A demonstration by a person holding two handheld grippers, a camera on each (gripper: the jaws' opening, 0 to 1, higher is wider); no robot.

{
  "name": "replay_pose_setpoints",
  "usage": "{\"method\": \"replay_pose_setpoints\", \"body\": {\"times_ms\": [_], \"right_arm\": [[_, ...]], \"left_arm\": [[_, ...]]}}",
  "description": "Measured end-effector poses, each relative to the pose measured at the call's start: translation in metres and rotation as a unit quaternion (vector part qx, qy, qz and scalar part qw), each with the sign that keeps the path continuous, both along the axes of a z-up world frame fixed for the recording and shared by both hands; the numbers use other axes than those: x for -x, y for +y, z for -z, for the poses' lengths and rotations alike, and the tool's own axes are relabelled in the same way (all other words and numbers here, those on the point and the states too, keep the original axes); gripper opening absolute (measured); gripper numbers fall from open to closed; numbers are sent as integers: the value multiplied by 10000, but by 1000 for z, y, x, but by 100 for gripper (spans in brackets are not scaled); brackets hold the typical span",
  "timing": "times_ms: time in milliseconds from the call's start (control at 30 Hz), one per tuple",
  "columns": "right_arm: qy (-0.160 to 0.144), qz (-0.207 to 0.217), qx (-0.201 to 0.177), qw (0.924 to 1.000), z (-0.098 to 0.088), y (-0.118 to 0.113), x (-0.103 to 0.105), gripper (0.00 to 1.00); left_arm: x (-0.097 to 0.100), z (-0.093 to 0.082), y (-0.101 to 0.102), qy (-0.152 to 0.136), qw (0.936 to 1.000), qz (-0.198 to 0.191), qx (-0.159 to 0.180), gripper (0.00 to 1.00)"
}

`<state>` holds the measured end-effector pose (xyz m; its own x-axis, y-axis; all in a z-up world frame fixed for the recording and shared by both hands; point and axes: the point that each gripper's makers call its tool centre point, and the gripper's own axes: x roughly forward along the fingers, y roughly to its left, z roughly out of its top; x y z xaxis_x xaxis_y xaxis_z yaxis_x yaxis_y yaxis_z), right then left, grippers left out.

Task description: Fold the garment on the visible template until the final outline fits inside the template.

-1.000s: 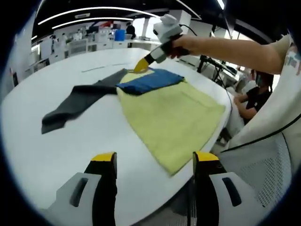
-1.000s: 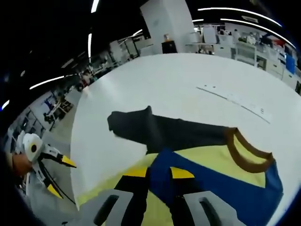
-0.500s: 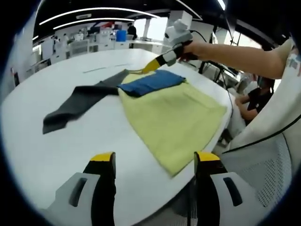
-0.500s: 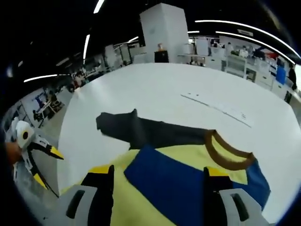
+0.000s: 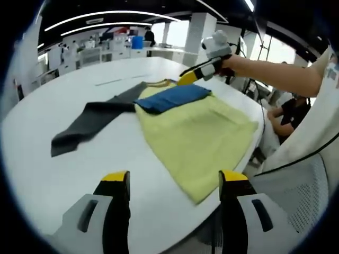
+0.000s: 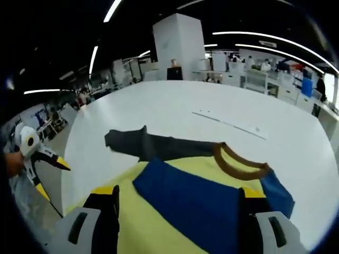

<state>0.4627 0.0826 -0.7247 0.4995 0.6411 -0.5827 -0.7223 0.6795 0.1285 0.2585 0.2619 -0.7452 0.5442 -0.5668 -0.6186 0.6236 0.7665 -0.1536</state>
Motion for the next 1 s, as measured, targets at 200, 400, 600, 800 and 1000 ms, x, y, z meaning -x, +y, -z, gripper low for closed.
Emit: {"method": "replay_pose_setpoints", "body": {"times_ms": [200,400,600,800,1000], "right_arm": [[-109,64,-17,9999,-4,-14,10,94],[-180,129,-61,9997,-8,-30,22,93],[-263,203,-155,9993,-15,-43,32,93],[-340,196,-150,9991,-18,-53,44,92],[-421,183,-161,9988,-22,-61,54,92]], "left_arm": [[-4,2,6,-9,10000,-65,18,65],[-3,-4,2,-39,9998,-184,47,64],[-3,-9,-3,-65,9997,-247,7,64],[-6,-9,-3,-51,9993,-376,-44,64],[-15,-8,3,-90,9984,-538,-129,63]]}}
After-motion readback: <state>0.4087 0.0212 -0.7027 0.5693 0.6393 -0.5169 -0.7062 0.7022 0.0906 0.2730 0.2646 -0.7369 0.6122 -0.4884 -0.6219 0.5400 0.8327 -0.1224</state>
